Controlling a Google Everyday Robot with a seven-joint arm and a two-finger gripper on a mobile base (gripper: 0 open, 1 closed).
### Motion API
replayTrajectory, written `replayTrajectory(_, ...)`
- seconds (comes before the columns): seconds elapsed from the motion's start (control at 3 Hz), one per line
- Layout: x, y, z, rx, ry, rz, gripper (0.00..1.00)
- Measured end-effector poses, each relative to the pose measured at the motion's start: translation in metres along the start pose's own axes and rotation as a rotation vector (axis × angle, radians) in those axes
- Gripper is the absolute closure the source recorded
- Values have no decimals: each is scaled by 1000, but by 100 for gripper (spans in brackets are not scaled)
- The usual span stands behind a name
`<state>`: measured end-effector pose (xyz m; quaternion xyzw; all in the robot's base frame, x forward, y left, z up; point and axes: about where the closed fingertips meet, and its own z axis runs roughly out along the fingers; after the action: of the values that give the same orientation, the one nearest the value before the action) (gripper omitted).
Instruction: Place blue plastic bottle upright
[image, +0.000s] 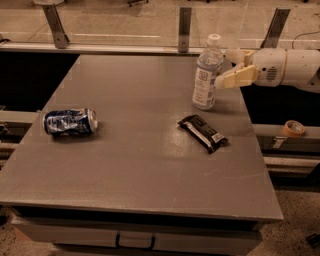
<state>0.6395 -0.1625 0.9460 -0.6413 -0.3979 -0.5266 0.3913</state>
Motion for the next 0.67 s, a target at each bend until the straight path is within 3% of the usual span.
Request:
replayTrajectory(0.33,36,4,-18,-67,-17,-68,0)
replayTrajectory(0.67,124,-2,-53,-220,-23,-207,0)
